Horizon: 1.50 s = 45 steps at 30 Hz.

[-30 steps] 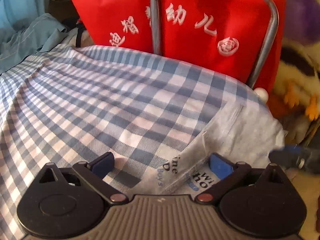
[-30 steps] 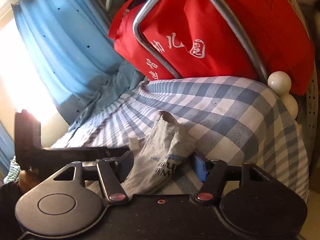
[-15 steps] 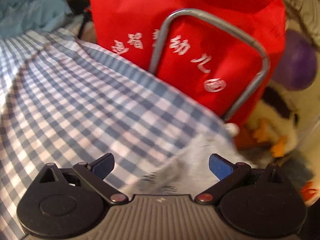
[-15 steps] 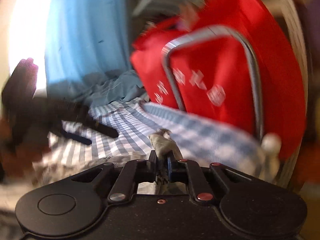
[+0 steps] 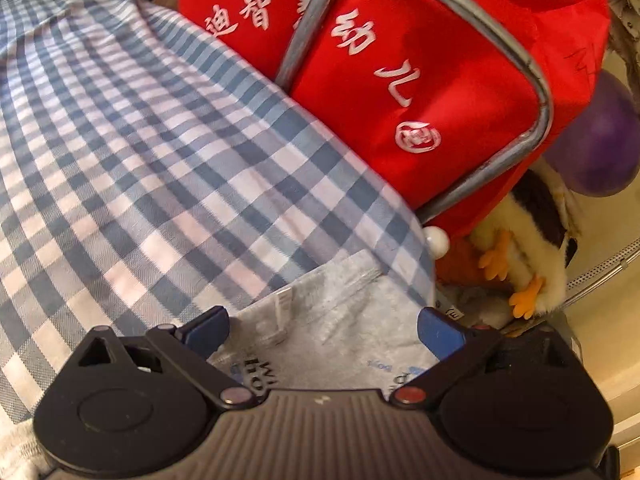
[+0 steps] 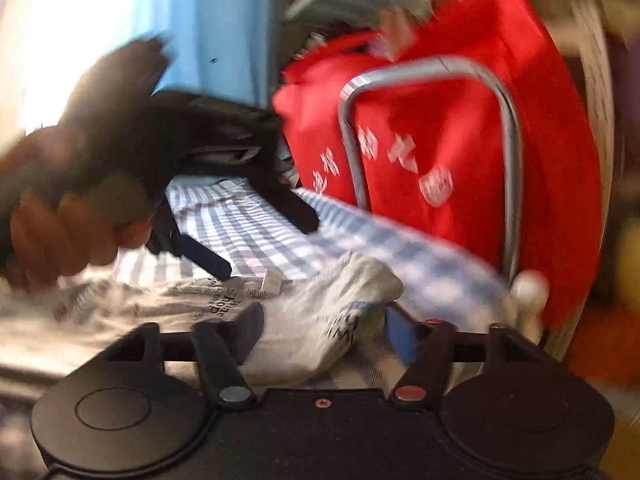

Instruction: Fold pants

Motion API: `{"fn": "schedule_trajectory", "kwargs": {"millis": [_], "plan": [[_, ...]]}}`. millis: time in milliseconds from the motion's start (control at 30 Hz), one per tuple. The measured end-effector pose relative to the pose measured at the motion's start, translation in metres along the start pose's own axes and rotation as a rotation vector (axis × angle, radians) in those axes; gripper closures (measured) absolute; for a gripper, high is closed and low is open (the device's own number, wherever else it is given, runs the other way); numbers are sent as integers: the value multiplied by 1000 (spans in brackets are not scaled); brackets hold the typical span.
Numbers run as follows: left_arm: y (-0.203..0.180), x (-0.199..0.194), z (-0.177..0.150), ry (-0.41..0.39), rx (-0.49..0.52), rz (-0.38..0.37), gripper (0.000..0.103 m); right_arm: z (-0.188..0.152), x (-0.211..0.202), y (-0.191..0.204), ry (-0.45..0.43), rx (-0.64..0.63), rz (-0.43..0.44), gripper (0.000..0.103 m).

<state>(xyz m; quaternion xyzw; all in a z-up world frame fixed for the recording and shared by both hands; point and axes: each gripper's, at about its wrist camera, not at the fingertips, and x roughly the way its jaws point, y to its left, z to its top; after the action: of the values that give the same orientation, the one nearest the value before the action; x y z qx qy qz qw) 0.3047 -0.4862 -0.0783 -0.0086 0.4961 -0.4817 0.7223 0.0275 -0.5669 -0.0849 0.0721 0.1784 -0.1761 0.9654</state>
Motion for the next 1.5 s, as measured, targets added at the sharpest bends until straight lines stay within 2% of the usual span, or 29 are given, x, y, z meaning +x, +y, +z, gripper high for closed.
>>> {"fn": "schedule_trajectory", "kwargs": {"millis": [67,167,267,333,367,400,433,500,533,600,667,767,800,900,967,1100,1167,1267,1367,1500], "plan": [[5,7,-1,3,10,34,1,-3,0,-15,46,123,61,34],[12,9,-2,-11,29,42,1,-6,5,-31,112,275,209,35],[15,5,-1,-15,18,23,1,-2,17,-36,123,315,252,34],[17,3,1,-16,12,22,1,0,28,-43,115,386,289,35],[17,2,1,-17,8,27,1,0,34,-47,100,422,303,39],[18,1,1,-19,4,30,1,-1,39,-51,81,459,304,47],[19,0,2,-20,-1,30,1,-3,42,-54,62,499,294,52],[20,-3,3,-20,-10,26,1,-10,42,-59,22,586,263,71],[21,-6,3,-21,-16,18,1,-12,41,-60,0,614,252,74],[22,-12,5,-22,-31,-17,1,-11,34,-56,-40,598,220,84],[22,-19,7,-26,-49,-64,1,-6,24,-43,-83,484,166,84],[20,-30,11,-26,-73,-123,1,4,14,-8,-120,188,77,98],[18,-32,12,-22,-80,-133,1,6,11,5,-136,83,53,98],[11,-36,14,-6,-76,-138,1,3,5,46,-147,-222,-7,98],[6,-37,13,0,-64,-122,1,-2,6,66,-138,-357,-41,98],[4,-37,10,26,-61,-94,1,-14,9,91,-145,-541,-72,98],[6,-33,7,54,-69,-46,1,-22,8,99,-146,-623,-91,98],[16,-26,-1,90,-106,-15,1,-30,7,106,-134,-703,-97,98],[30,-28,-14,101,-146,-38,1,-42,9,113,-117,-829,-121,98],[37,-33,-24,74,-158,-73,1,-64,8,124,-125,-1072,-138,99]]}}
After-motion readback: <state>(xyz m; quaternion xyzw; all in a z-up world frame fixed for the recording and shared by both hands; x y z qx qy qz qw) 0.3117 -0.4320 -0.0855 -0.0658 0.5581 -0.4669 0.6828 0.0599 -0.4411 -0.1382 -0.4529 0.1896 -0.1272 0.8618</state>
